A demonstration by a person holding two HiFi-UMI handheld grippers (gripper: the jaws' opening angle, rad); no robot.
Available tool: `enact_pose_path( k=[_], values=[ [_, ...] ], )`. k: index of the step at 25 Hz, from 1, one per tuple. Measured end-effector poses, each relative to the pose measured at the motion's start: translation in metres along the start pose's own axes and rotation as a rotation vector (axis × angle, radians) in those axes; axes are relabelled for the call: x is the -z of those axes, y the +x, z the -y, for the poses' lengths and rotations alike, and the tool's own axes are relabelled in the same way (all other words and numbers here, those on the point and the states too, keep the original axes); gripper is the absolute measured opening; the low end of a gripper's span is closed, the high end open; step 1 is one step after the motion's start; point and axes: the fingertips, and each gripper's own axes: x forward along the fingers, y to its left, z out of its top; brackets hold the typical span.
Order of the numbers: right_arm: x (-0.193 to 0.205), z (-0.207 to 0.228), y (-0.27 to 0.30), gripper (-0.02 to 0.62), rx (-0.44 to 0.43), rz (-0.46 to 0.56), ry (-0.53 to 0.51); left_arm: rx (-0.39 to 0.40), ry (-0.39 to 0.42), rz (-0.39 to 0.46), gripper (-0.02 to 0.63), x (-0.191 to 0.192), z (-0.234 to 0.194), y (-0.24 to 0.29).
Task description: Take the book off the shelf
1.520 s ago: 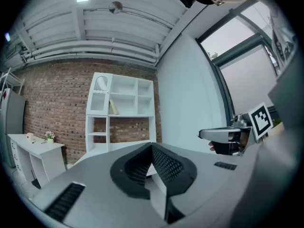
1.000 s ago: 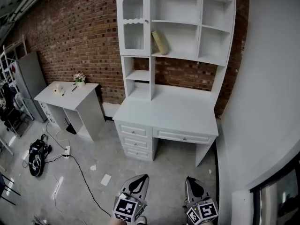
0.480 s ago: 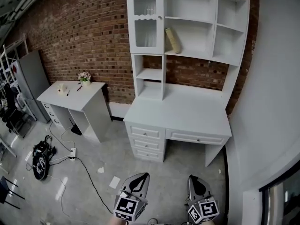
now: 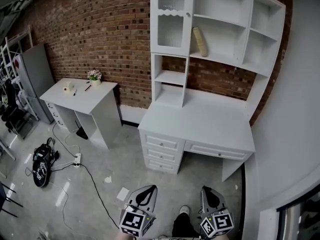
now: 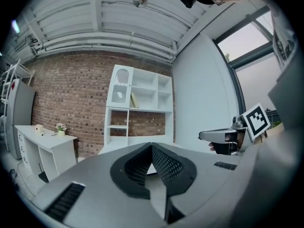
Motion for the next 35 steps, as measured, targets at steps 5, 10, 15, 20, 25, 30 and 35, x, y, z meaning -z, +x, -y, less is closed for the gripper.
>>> enact_pose_path(
  k=[5,10,15,20,25,30,35],
  values=[
    [0.011,0.015,0.056,0.006,-0.025,-0.027,0.001,-0.051,-0.002,-0.004,0.015,0.005,-0.031,0.033],
    [0.002,0.051,0.125,0.007,-0.057,-0.002,0.004,-0.117,0.008,-0.002,0.015,-0.002,-0.061,0.091],
    [-0.019,0.104,0.199,0.008,-0.082,0.007,-0.011,-0.145,0.016,0.013,0.015,-0.029,-0.086,0.172],
    [-0.042,0.175,0.269,0.008,-0.075,0.024,-0.013,-0.151,0.034,0.033,0.015,-0.056,-0.101,0.265],
    [-0.063,0.228,0.327,0.007,-0.057,0.028,-0.014,-0.176,0.077,0.066,0.015,-0.083,-0.122,0.340],
    [-0.064,0.257,0.377,0.008,-0.032,0.024,-0.014,-0.144,0.071,0.059,0.015,-0.089,-0.142,0.400],
    [-0.064,0.278,0.424,0.008,0.015,0.020,-0.017,-0.077,0.081,0.047,0.015,-0.085,-0.169,0.456]
  ],
)
